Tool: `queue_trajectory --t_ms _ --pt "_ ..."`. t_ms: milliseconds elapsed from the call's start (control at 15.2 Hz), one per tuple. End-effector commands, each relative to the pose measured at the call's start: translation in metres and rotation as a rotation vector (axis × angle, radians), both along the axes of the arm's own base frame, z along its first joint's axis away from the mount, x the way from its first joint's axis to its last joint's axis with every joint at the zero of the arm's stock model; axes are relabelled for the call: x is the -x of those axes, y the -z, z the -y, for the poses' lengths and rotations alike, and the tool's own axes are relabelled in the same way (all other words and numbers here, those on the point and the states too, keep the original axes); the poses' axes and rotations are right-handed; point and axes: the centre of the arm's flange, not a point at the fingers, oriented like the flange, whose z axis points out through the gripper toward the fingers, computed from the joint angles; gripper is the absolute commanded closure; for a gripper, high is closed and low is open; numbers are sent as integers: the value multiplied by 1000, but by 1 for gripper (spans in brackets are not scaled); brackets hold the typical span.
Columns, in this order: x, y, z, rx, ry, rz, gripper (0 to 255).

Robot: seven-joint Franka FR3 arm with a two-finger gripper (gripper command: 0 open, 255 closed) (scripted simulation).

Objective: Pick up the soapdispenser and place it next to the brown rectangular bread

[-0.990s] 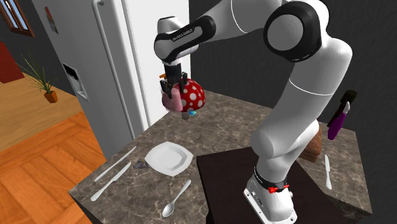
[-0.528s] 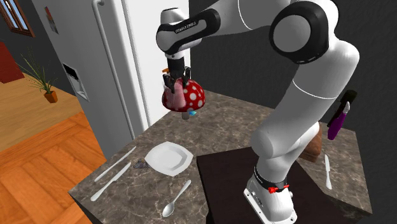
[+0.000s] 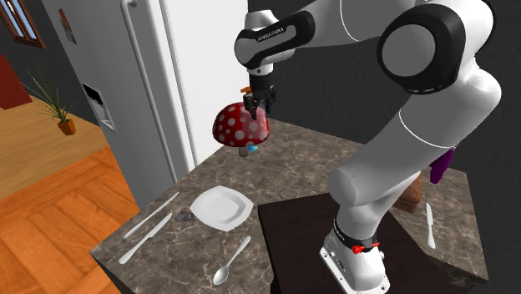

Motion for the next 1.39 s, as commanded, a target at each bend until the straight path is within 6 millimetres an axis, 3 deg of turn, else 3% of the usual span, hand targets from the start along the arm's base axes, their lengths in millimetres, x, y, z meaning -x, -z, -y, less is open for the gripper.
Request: queue_trajectory --t_ms 0,1320 --pt "5 1 28 -1 -2 0 255" --pt "31 0 291 -1 -2 0 255"
